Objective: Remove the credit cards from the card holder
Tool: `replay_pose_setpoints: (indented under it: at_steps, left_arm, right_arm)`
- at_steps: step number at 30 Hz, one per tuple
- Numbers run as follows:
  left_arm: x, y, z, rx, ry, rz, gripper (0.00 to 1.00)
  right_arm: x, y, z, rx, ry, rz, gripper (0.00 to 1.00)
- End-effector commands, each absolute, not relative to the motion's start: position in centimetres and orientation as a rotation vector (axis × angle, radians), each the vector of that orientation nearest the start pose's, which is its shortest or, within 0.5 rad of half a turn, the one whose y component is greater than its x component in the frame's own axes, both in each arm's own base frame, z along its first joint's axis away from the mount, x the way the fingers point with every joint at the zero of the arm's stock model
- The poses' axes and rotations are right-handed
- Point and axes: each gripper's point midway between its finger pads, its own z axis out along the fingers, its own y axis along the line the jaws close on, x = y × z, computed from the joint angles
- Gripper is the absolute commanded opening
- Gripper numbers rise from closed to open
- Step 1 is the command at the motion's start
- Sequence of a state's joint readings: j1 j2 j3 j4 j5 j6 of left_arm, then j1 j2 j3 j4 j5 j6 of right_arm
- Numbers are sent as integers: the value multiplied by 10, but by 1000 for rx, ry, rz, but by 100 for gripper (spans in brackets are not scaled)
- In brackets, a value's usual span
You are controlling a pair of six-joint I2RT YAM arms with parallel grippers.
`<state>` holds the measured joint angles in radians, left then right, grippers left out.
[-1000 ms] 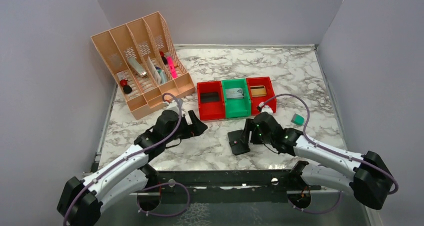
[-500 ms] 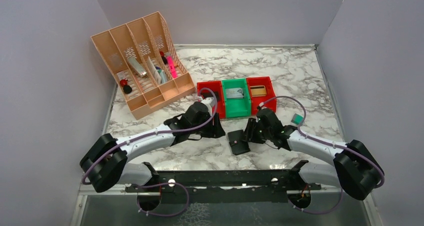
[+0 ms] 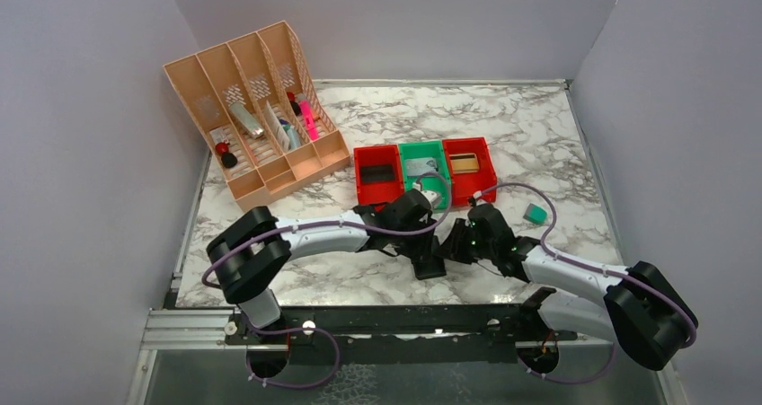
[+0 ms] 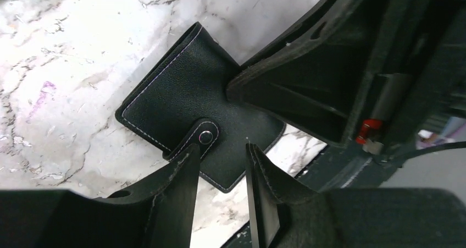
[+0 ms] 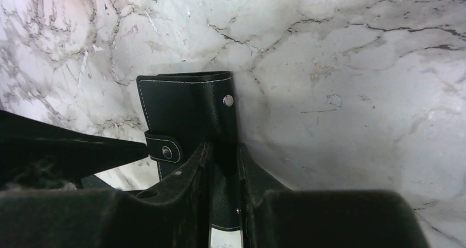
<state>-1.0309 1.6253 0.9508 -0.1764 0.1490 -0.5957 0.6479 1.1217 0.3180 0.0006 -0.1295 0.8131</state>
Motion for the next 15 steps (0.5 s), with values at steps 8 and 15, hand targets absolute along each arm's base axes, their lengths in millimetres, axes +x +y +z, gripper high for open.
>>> replay_pose_setpoints:
  at_steps: [8,15]
  left_arm:
    - [170,-342,37,734,2622,-449,40]
    - [172,-354,29,808,2628,-404,41]
  right_arm:
    - [167,201,9,262,2583,841,12]
    - [165,202,6,268,2596,855,12]
